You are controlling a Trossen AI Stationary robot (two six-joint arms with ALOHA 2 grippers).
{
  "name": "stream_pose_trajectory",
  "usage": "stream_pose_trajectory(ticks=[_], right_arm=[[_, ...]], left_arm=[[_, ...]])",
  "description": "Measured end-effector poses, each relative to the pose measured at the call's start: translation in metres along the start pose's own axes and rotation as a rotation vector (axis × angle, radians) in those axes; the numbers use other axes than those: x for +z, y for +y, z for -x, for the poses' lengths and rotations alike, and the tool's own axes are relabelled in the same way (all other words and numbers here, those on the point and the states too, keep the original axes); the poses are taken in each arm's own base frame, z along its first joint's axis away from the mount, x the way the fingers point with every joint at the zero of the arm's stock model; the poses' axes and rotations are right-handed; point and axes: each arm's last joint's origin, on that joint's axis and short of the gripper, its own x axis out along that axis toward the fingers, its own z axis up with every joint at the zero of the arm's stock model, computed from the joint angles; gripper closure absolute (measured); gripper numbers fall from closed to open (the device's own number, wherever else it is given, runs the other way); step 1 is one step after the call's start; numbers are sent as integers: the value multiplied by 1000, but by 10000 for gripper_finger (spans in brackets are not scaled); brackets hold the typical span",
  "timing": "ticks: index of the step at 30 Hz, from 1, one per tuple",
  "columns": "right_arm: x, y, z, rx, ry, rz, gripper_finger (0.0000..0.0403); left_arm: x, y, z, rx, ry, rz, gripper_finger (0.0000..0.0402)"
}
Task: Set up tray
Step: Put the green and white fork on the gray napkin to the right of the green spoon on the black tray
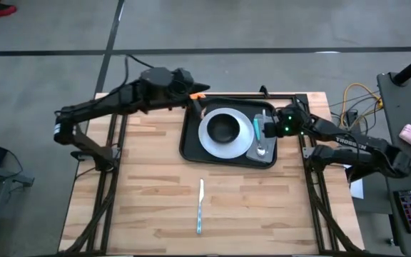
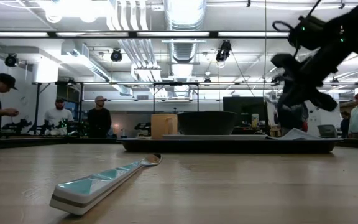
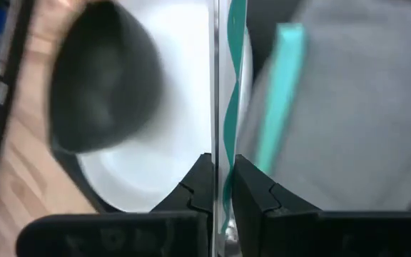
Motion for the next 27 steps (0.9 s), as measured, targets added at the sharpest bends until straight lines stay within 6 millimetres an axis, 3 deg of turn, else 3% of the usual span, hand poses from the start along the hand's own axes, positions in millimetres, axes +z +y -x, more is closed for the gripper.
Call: stream_pose_trajectory(ticks=[14,21,27], right_arm=[[-13,-42,-31,-17,69,-158,388],[-5,-39,-42,-11,100,-132,385],[9,-30,-49,-67,107,-135,347]], left_arm=[[-24,14,41,36,-7,38,164],[-33,17,52,38,-10,70,164],[-31,17,56,34,-24,82,164]])
